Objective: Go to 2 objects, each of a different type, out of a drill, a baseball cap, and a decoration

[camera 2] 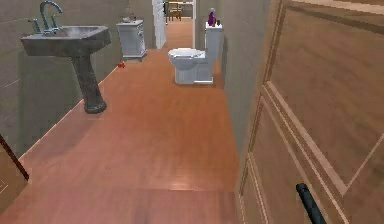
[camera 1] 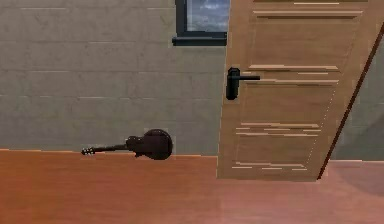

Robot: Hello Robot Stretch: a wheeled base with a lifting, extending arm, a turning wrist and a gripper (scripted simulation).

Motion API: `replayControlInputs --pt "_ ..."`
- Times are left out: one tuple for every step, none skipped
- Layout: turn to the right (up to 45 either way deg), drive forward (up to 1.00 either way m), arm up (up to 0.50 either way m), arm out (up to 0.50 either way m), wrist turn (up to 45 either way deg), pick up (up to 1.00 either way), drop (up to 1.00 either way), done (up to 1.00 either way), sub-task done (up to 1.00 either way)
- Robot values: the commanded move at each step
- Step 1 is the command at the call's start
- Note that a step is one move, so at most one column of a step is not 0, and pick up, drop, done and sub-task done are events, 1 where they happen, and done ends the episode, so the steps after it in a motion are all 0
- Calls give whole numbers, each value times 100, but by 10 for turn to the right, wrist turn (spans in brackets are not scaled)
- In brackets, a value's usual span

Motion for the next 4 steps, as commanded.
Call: replayControlInputs --pt "-240 0 0 0 0 0 0 0 0" --pt "0 25 0 0 0 0 0 0 0" --pt "450 0 0 0 0 0 0 0 0" --pt "450 0 0 0 0 0 0 0 0"
